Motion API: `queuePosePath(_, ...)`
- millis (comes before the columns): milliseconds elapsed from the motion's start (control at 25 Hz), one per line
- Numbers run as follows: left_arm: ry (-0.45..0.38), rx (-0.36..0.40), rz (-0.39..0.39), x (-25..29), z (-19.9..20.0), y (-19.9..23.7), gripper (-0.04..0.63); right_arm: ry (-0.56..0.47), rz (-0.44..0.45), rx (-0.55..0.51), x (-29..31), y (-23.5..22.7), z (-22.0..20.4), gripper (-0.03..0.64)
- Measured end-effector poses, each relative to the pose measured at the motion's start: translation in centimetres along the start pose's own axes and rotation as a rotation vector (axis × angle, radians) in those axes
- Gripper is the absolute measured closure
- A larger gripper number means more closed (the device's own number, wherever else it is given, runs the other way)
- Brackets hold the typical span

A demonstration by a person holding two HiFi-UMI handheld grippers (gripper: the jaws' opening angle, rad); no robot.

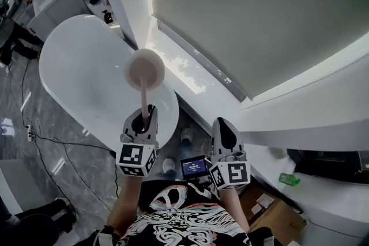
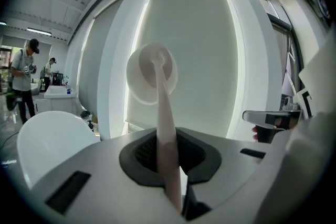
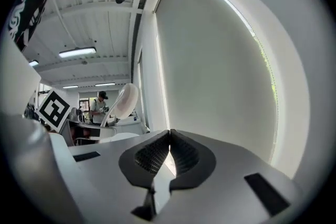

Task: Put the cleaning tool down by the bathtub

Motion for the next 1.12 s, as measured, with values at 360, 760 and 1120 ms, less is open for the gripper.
queuePosePath(360,0.022,-0.025,0.114,11.0,1.7,2.3,0.554,0.021,0.113,0.009,11.6,-7.0,-0.9,0.591)
queuePosePath(760,0.040,-0.061,0.125,16.4,1.8,3.6,0.557,0.085,0.115,0.008,16.8,-9.8,-3.2,0.591)
queuePosePath(1120,0.109,-0.075,0.047,21.7,-2.5,4.1,0.558,0.118,0.072,-0.001,19.2,-10.6,-6.3,0.591)
Point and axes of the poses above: the fingertips, and each gripper's own axes: x forward along the fingers, y to its left, z out of its top, the point moved 3 cm from there along -x, backward along the fingers, and after that the axes turned 2 degrees about y, right-handed, at the moved point
